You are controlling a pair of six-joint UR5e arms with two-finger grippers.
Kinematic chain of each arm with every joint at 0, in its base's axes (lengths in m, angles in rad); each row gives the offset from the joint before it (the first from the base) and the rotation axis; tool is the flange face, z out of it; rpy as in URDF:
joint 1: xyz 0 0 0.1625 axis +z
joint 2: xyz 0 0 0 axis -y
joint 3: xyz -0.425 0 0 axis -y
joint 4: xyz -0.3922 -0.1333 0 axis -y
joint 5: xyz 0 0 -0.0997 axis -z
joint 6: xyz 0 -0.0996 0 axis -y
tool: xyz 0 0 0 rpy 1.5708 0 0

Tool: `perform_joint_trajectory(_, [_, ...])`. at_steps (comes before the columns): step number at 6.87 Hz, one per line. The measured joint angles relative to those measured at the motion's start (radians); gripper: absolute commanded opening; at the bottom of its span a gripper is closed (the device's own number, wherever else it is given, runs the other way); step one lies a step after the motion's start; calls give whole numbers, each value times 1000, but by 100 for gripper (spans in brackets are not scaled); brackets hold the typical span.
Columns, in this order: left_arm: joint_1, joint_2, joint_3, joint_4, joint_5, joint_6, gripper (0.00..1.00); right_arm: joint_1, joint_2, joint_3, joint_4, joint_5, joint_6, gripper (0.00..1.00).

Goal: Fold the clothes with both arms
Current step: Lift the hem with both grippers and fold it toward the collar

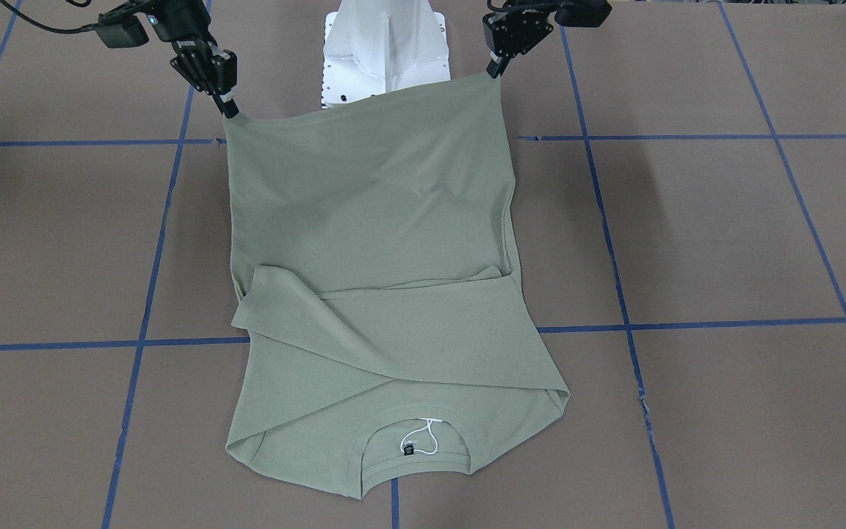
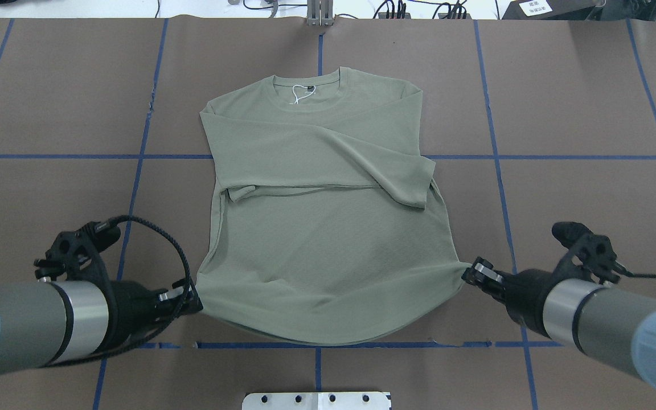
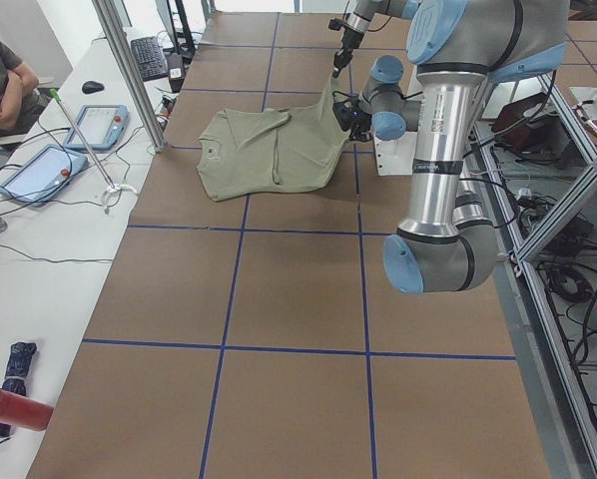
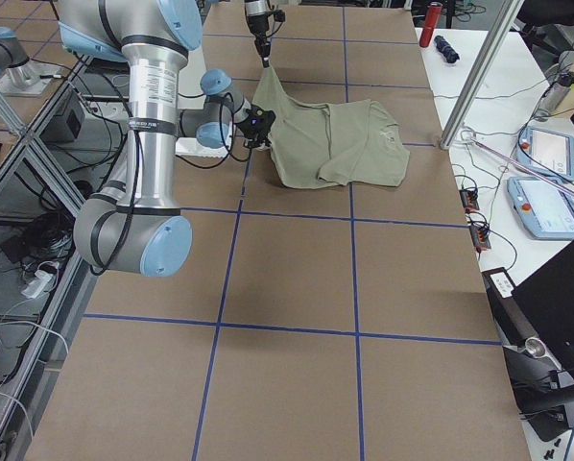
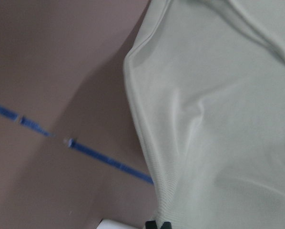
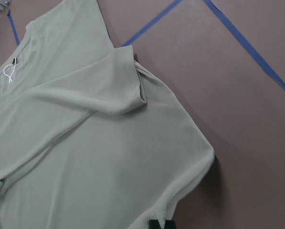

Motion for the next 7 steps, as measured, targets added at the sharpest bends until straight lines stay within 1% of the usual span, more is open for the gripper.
perform_joint_trajectory(1, [-89,-51,78,-6,-23,66,0,134,130,-109,-56,109,-99,0])
perform_joint_trajectory(2, [-177,-110,174,-12,-49,127,0,247,273,-220,-152,190,-218,0])
perform_joint_trajectory(3, [-246,-156,268,-30,-65,228,0,331,387,-323,-229,228,-319,0])
perform_joint_trajectory(4, [-317,-179,353,-74,-76,349,0,409,473,-424,-264,265,-402,0])
perform_joint_trajectory(5, [-385,-190,428,-137,-87,421,0,472,544,-526,-271,308,-461,0])
perform_joint_trajectory(6, [-429,-210,520,-214,-99,459,0,508,621,-661,-242,336,-496,0])
perform_joint_trajectory(7, [-454,-249,632,-289,-105,474,0,522,687,-803,-180,345,-510,0])
